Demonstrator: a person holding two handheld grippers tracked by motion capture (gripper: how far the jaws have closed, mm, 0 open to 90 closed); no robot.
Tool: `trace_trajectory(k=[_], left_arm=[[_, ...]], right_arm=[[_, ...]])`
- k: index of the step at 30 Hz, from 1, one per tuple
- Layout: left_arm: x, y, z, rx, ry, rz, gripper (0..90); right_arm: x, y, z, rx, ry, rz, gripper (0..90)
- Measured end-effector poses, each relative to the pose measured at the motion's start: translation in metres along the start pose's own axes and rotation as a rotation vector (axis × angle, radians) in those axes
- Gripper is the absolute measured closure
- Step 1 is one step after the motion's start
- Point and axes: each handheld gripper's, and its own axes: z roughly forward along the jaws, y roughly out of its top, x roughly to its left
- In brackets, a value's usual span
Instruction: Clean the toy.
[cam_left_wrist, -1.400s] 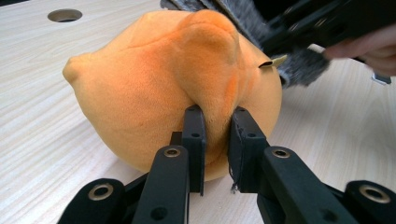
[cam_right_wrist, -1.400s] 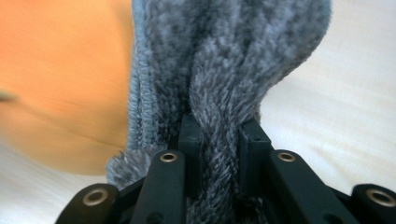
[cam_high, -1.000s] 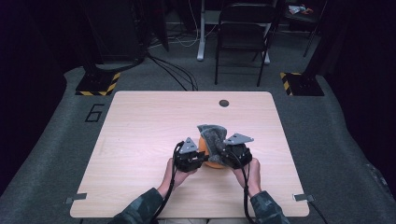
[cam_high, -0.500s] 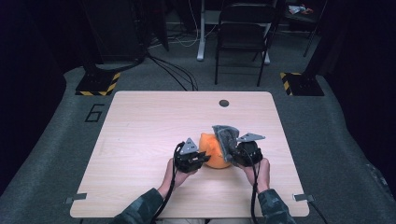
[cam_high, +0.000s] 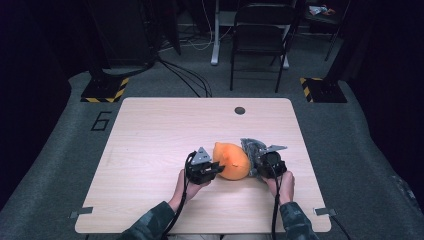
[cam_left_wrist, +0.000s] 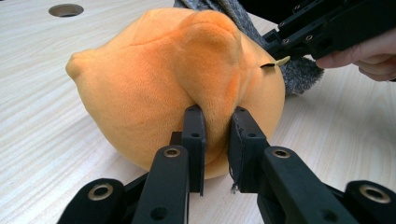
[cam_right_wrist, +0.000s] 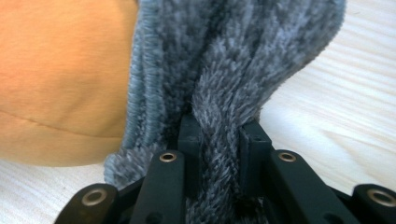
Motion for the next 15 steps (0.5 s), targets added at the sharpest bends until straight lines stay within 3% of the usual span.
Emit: trace_trajectory(k=[3, 5, 7, 10, 15], left_arm=[[0.003, 0.000, -0.001, -0.006, -0.007, -0.020, 77.8], [0.002, 0.000, -0.001, -0.004, -0.005, -0.016, 77.7], [0.001, 0.000, -0.001, -0.003, -0.001, -0.003, 77.1], [-0.001, 0.002, -0.002, 0.008, 0.015, 0.023, 71.1], [-0.011, 0.007, -0.006, 0.025, 0.076, 0.123, 46.1]], right_arm=[[0.003, 0.011, -0.024, -0.090, 0.008, 0.002, 74.6], [0.013, 0.020, -0.044, -0.148, 0.055, -0.041, 74.7], [0.028, 0.024, -0.048, -0.134, 0.089, -0.082, 74.7], [0.043, 0.022, -0.034, -0.079, 0.072, -0.128, 74.7], [0.036, 0.019, -0.026, -0.090, 0.076, -0.089, 74.7]])
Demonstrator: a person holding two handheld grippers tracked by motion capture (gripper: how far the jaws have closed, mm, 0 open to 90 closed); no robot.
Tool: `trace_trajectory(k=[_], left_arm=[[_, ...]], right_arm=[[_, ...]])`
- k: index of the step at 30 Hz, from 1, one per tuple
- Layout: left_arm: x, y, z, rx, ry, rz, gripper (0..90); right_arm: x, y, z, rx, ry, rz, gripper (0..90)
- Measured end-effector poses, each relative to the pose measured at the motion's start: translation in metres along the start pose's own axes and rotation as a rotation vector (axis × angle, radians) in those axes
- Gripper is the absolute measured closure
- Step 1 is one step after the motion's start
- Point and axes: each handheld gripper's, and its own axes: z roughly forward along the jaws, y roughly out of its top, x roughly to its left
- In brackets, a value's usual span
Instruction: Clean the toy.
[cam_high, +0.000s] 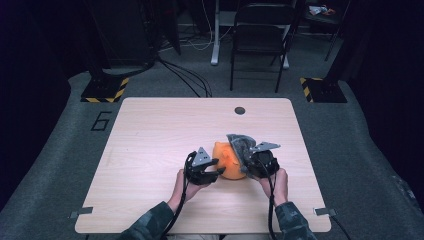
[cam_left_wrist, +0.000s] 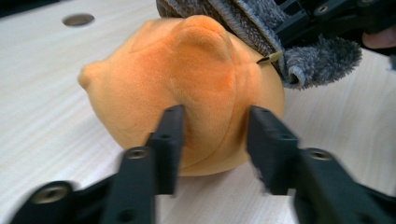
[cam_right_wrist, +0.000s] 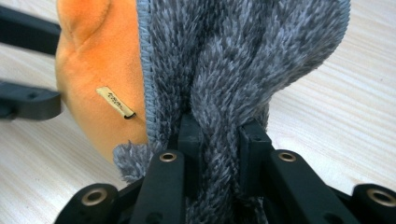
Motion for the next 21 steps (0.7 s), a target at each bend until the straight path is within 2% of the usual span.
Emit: trace_trajectory(k=[2, 3, 6, 8, 10, 12, 15, 18, 19, 20, 21], left_arm=[[-0.003, -0.001, 0.005, 0.017, 0.031, 0.042, 41.6], [-0.004, -0.004, 0.009, 0.028, 0.033, 0.051, 44.1], [-0.005, -0.010, 0.013, 0.016, 0.045, 0.073, 57.7], [-0.003, -0.011, 0.013, 0.003, 0.040, 0.069, 69.1], [-0.003, -0.011, 0.012, -0.016, 0.032, 0.052, 76.0], [-0.002, -0.009, 0.010, -0.026, 0.026, 0.031, 78.9], [0.001, -0.005, 0.005, -0.048, -0.009, -0.036, 80.4], [0.001, -0.001, 0.001, -0.065, -0.026, -0.074, 80.6], [0.001, -0.001, 0.001, -0.070, -0.016, -0.074, 80.6], [0.001, 0.000, 0.001, -0.071, -0.027, -0.089, 80.5], [0.001, 0.000, 0.001, -0.068, -0.031, -0.085, 80.5]], right_arm=[[-0.002, -0.002, 0.000, 0.004, 0.006, 0.016, 74.7], [-0.003, -0.003, 0.001, -0.001, 0.008, 0.016, 74.7], [-0.003, -0.002, 0.002, -0.002, 0.007, 0.022, 74.6], [-0.002, -0.002, 0.002, -0.002, 0.007, 0.025, 74.5], [-0.004, -0.001, -0.001, -0.015, 0.005, 0.017, 74.5], [-0.002, 0.003, -0.009, -0.039, -0.016, 0.009, 74.6], [0.002, 0.012, -0.027, -0.111, -0.005, -0.004, 74.6], [0.014, 0.021, -0.040, -0.168, 0.024, -0.016, 74.6], [0.019, 0.023, -0.042, -0.180, 0.036, -0.024, 74.6], [0.025, 0.024, -0.042, -0.179, 0.046, -0.040, 74.6], [0.031, 0.025, -0.040, -0.163, 0.049, -0.063, 74.6]])
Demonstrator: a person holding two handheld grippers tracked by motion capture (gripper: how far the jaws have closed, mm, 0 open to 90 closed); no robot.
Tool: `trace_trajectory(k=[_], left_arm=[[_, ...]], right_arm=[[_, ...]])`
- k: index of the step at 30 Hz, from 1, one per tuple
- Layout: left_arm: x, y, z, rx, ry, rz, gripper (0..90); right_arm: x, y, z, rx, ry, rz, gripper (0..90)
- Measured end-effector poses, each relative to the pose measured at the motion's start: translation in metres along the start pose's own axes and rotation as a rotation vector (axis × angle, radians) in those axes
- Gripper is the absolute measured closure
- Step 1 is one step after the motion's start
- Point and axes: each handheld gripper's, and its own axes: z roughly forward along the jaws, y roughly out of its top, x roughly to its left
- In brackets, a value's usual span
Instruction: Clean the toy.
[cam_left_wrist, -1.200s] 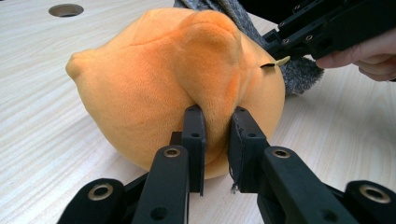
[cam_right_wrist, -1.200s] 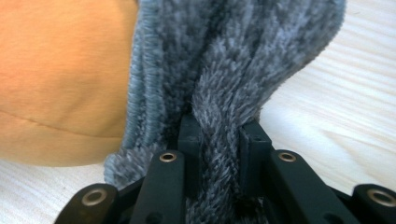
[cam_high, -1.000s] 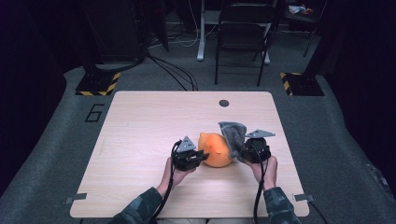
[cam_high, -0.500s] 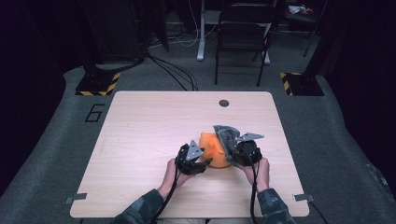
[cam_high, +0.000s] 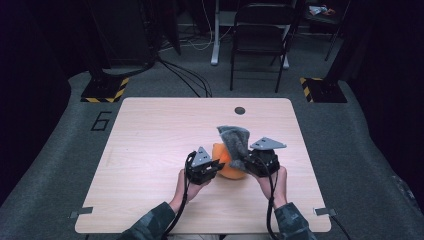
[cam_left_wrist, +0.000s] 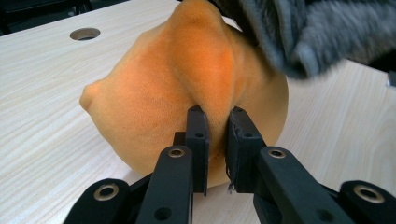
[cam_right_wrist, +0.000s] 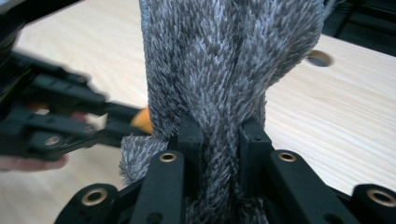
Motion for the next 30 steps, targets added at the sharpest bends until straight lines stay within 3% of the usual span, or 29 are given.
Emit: trace_trajectory(k=[3, 5, 14, 17, 22, 24, 28, 30], left_arm=[[0.002, -0.003, 0.004, 0.029, -0.005, 0.006, 80.4], [0.002, -0.005, 0.006, 0.032, -0.013, -0.004, 80.3], [0.004, -0.005, 0.006, 0.041, -0.020, 0.012, 78.9], [0.004, -0.005, 0.006, 0.043, -0.020, 0.017, 78.8], [0.005, -0.005, 0.007, 0.047, -0.028, 0.024, 78.4], [0.005, -0.004, 0.007, 0.043, -0.024, 0.014, 78.4], [0.003, -0.004, 0.007, 0.044, -0.016, 0.024, 78.3], [0.003, -0.004, 0.006, 0.050, -0.015, 0.016, 78.1]], right_arm=[[0.007, -0.008, 0.018, 0.055, -0.035, -0.036, 74.6], [0.001, -0.015, 0.024, 0.068, -0.038, -0.029, 74.5], [-0.034, -0.035, 0.031, 0.146, -0.096, 0.060, 74.4], [-0.041, -0.043, 0.034, 0.167, -0.097, 0.113, 74.3], [-0.044, -0.050, 0.042, 0.204, -0.128, 0.095, 74.2], [-0.046, -0.055, 0.049, 0.246, -0.159, 0.080, 74.1], [-0.054, -0.065, 0.057, 0.287, -0.167, 0.069, 73.8], [-0.054, -0.065, 0.054, 0.279, -0.182, 0.063, 73.9]])
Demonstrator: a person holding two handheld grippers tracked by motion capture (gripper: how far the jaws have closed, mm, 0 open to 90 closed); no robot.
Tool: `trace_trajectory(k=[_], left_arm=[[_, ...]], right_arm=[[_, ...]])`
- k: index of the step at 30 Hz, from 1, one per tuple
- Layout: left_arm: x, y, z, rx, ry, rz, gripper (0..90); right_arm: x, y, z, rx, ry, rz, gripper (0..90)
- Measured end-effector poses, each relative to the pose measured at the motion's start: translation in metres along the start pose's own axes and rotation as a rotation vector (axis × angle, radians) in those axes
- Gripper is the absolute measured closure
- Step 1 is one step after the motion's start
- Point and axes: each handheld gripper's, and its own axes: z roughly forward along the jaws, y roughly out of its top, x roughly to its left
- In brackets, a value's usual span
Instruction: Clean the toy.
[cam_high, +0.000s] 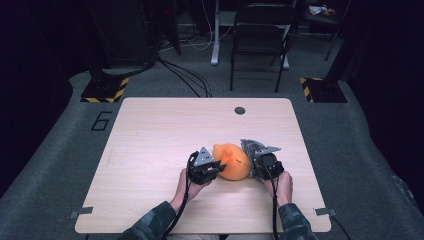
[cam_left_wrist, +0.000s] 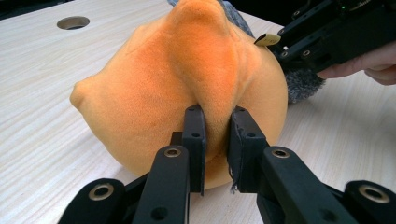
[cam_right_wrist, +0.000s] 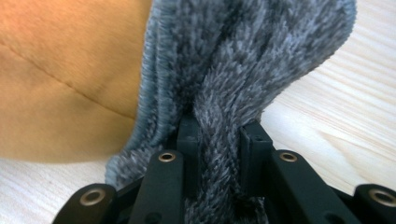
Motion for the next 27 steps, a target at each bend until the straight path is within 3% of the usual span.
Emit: trace_trajectory(k=[1, 3, 6, 8, 10, 12, 15, 16, 17, 19, 23, 27], left_arm=[[0.001, 0.000, 0.000, -0.005, 0.003, -0.002, 78.0], [0.002, 0.000, 0.000, -0.007, 0.005, -0.011, 77.8], [0.004, 0.000, 0.000, -0.010, -0.005, -0.014, 77.7], [0.005, -0.001, 0.001, -0.004, 0.002, -0.029, 77.1], [0.007, -0.002, 0.001, -0.010, 0.008, -0.046, 71.7], [0.005, 0.000, -0.005, -0.020, 0.022, -0.034, 58.6], [-0.003, 0.005, -0.009, -0.012, 0.065, 0.060, 46.4], [-0.005, 0.004, -0.007, -0.009, 0.069, 0.075, 44.1], [-0.006, 0.003, -0.002, 0.008, 0.064, 0.092, 44.3], [-0.009, -0.002, 0.008, 0.014, 0.092, 0.108, 48.5], [-0.007, -0.003, 0.009, -0.013, 0.094, 0.075, 73.0], [-0.002, 0.000, 0.002, -0.044, 0.071, 0.010, 78.3]], right_arm=[[0.000, 0.001, -0.007, -0.008, -0.007, 0.021, 74.0], [-0.002, 0.007, -0.024, -0.084, 0.012, 0.044, 74.1], [0.005, 0.020, -0.047, -0.196, 0.103, 0.027, 74.2], [0.022, 0.026, -0.044, -0.155, 0.135, -0.011, 74.4], [0.033, 0.023, -0.032, -0.130, 0.091, -0.060, 74.7], [0.030, 0.021, -0.027, -0.129, 0.101, -0.032, 74.7], [0.026, 0.020, -0.028, -0.125, 0.114, -0.017, 74.7], [0.026, 0.019, -0.027, -0.136, 0.109, -0.017, 74.7], [0.027, 0.019, -0.027, -0.137, 0.106, -0.017, 74.7], [0.030, 0.019, -0.027, -0.136, 0.096, -0.013, 74.7], [0.027, 0.018, -0.027, -0.162, 0.087, -0.024, 74.9], [0.026, 0.024, -0.041, -0.218, 0.076, -0.028, 75.1]])
